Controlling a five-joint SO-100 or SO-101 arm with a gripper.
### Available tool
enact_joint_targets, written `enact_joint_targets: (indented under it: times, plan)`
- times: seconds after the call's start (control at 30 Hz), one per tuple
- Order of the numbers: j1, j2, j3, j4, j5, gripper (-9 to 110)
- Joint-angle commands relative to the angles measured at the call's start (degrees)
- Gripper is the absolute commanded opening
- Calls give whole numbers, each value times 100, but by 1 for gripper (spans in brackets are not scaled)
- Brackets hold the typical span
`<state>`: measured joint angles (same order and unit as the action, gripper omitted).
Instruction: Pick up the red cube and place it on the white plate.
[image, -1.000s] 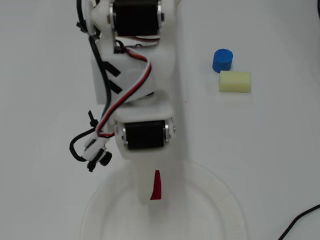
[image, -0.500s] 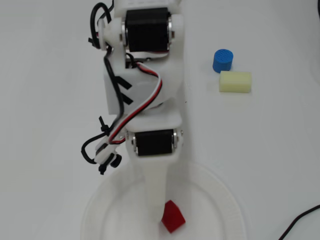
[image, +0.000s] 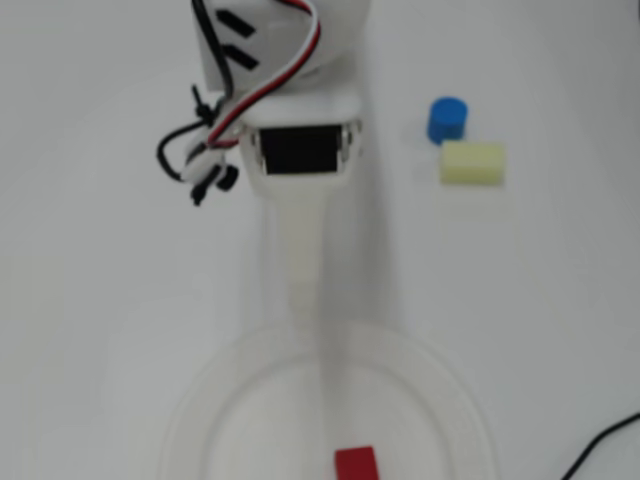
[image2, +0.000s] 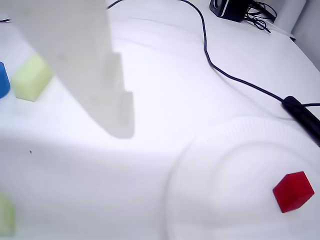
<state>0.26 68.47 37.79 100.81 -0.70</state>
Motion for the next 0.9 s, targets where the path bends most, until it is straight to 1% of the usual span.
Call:
enact_joint_targets:
  times: [0.0, 0.17, 0.3, 0.47, 0.6, 0.7, 0.87]
  plan:
    - [-185, 1907, 1529, 35, 18, 43]
    - [-229, 3472, 3366, -9, 176, 43]
    - [0, 4632, 4764, -176, 220, 44]
    - [158, 6583, 6803, -835, -105, 45]
    - [211, 7849, 7919, -1090, -255, 45]
    - [378, 8868, 8877, -1626, -396, 45]
    - [536, 10670, 10723, -2391, -352, 45]
